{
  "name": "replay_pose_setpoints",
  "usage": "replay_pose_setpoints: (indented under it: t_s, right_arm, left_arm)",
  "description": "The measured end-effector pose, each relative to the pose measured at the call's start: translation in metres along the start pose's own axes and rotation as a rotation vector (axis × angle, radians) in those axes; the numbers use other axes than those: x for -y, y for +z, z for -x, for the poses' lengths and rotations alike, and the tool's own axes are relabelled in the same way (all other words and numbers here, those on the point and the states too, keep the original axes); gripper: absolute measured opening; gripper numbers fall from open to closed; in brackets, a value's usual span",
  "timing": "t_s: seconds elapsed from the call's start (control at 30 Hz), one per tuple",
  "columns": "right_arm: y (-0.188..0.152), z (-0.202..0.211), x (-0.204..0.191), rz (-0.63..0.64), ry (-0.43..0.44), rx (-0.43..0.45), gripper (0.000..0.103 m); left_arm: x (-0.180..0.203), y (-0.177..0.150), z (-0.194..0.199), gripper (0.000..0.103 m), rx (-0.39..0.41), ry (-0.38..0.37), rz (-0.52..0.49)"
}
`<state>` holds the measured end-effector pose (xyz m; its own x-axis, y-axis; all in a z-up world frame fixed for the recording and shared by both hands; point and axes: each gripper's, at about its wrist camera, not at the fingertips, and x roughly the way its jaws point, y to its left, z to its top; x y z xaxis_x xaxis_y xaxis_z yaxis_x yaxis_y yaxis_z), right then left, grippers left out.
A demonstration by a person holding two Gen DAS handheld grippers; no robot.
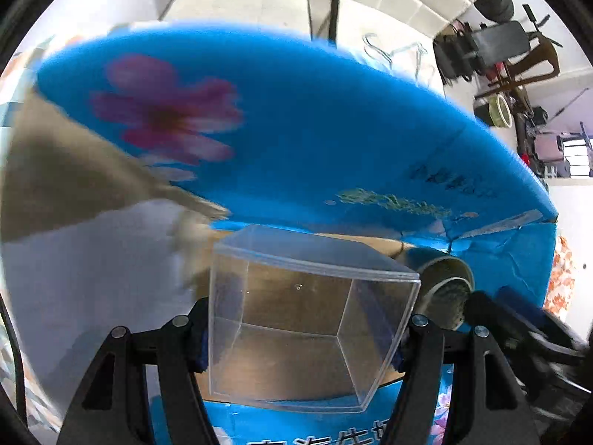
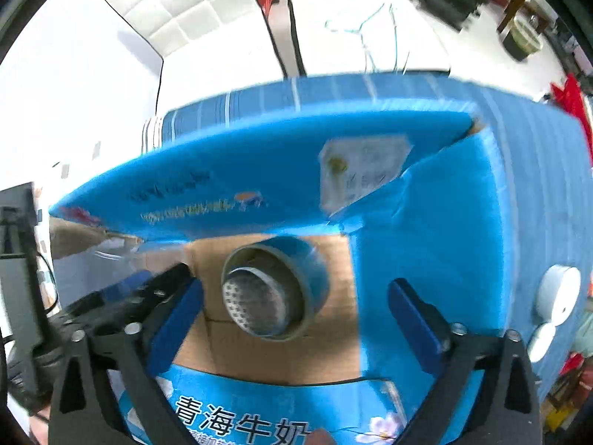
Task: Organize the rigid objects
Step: 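Carry the clear box and tin into the blue carton with both grippers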
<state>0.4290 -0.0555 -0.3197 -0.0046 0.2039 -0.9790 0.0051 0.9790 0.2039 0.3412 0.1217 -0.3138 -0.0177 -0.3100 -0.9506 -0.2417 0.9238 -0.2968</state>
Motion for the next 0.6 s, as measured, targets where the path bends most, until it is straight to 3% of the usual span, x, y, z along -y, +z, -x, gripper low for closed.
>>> replay_pose_setpoints:
  t_s: [0.27, 0.43, 0.6]
  right_arm:
    - [0.012, 0.002, 0.013, -0.039, -0.013, 0.008, 0.101]
    - [0.011, 0.014, 0.009, -0.043, 0.0, 0.016, 0.101]
    - [0.004, 0.025, 0.007, -0.027, -0.01, 0.031, 0.102]
  left_arm:
    - [0.031, 0.007, -0.016, 0.065, -0.019, -0.018, -0.045]
    - [0.028, 0.007, -0.011, 0.07, -0.03, -0.027, -0.025]
    - [0.024, 0.005, 0.008, 0.1, -0.001, 0.0, -0.004]
